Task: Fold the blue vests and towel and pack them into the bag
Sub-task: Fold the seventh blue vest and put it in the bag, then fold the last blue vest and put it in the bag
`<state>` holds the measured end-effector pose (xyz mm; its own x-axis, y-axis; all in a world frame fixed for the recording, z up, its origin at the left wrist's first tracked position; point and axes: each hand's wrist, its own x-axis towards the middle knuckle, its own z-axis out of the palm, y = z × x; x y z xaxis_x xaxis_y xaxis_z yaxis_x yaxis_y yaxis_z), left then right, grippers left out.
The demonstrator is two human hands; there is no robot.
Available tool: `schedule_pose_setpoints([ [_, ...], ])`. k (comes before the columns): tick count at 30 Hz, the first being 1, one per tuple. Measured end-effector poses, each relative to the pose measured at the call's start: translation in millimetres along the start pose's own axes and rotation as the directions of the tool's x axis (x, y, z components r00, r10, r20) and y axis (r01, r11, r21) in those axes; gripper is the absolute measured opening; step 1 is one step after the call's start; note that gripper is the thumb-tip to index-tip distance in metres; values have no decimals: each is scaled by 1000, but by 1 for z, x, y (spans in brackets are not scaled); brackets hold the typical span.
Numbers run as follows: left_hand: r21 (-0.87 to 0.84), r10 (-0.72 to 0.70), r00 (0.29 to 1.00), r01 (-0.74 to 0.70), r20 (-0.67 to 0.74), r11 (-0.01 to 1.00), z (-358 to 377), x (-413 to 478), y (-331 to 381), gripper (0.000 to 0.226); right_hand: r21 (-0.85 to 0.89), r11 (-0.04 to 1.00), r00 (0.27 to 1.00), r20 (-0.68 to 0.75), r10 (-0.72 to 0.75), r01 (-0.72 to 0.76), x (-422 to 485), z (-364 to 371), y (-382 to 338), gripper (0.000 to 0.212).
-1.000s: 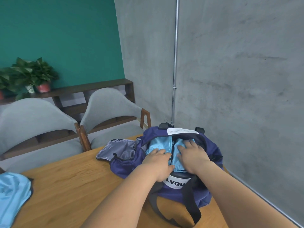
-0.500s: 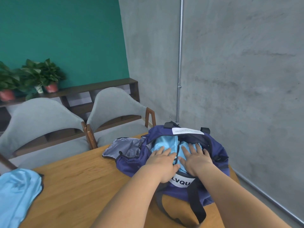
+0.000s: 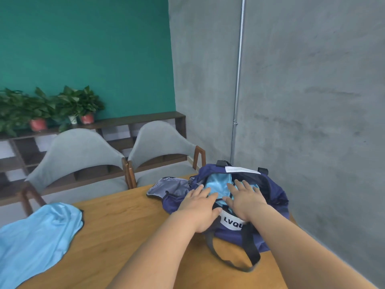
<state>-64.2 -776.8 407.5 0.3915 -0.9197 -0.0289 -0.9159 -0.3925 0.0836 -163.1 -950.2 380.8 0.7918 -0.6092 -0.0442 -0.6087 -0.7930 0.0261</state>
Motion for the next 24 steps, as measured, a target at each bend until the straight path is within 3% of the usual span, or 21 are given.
schedule_pose_setpoints([
  [13, -50, -226, 974, 225, -22, 973, 16, -121, -68, 66, 73, 974, 975, -71, -209, 214, -51, 2, -128, 78],
  [20, -77, -365, 931, 364, 10, 928, 38, -188, -114, 66, 27, 971, 957, -180, -227, 236, -67, 21, -191, 70],
  [24, -96, -441, 897, 443, 37, 892, 58, -224, -140, 66, 54, 946, 939, -156, -308, 319, -78, 36, -231, 68],
])
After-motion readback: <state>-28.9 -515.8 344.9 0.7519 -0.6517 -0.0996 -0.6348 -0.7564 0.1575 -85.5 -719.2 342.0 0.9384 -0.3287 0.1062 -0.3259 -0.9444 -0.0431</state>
